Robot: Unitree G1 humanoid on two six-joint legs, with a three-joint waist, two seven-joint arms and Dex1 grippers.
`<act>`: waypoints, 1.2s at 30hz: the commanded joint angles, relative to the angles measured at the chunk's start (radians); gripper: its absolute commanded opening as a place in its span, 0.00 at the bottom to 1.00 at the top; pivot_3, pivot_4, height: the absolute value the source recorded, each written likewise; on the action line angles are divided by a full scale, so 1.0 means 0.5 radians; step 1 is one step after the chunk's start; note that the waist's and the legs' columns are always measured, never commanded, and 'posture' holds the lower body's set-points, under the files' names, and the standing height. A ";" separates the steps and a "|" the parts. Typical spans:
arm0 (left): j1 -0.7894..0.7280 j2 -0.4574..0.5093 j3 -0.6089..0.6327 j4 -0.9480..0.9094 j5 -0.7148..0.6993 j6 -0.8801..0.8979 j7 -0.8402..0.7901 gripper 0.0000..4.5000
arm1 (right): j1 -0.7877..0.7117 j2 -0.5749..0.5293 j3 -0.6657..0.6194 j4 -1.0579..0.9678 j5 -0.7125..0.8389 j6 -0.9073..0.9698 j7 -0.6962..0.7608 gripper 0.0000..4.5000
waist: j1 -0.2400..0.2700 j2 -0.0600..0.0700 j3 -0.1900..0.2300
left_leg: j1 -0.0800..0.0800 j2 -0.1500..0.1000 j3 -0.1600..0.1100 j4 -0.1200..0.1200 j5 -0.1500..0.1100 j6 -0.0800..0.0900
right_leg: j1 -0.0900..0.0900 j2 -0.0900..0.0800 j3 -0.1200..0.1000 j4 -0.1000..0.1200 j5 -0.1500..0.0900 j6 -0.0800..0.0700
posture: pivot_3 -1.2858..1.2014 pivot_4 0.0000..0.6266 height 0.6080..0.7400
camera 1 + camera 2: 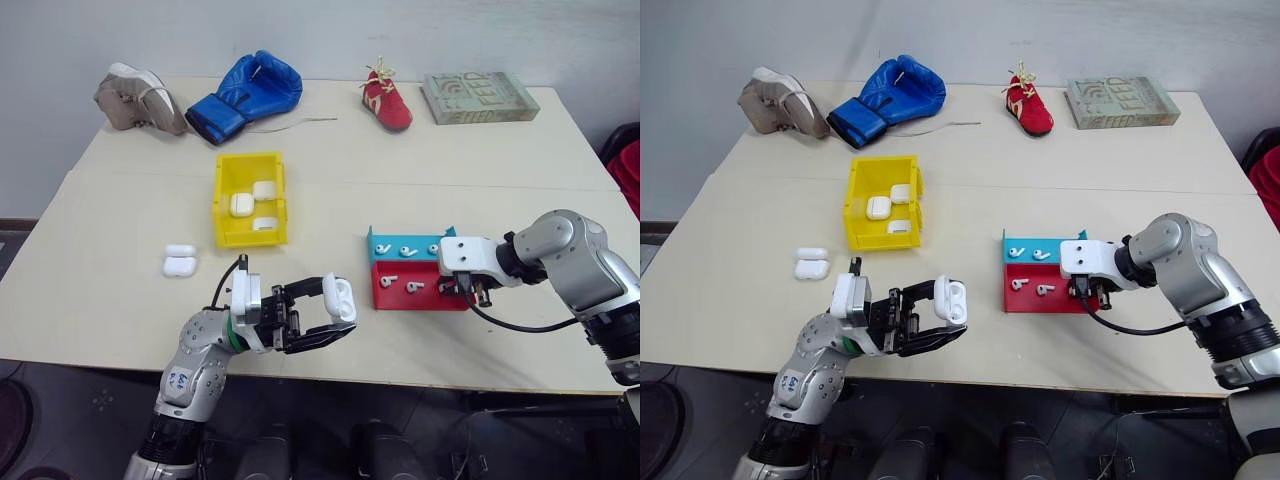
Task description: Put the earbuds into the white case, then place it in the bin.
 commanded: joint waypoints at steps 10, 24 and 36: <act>0.004 0.021 0.013 -0.070 -0.029 -0.010 0.000 0.62 | -0.023 -0.031 0.008 0.028 -0.109 0.029 0.056 0.21 | 0.000 0.000 0.000 | 0.000 0.000 0.000 0.000 0.000 0.000 | 0.000 0.000 0.000 0.000 0.000 0.000 | 0.52 0.24 1.00; -0.009 0.024 0.008 -0.051 -0.027 -0.015 -0.010 0.62 | -0.025 -0.039 0.024 0.052 -0.172 0.007 0.086 0.21 | 0.002 0.000 0.000 | 0.000 0.000 0.000 0.000 0.000 0.000 | 0.001 -0.001 0.000 0.000 0.000 0.000 | 0.52 0.24 1.00; -0.019 0.018 0.018 -0.038 -0.031 -0.030 -0.020 0.62 | -0.020 -0.035 -0.034 0.007 -0.107 0.018 0.097 0.10 | 0.003 0.000 0.000 | 0.001 -0.001 -0.001 0.000 0.000 0.000 | 0.001 -0.001 -0.001 0.000 0.000 0.000 | 0.52 0.24 1.00</act>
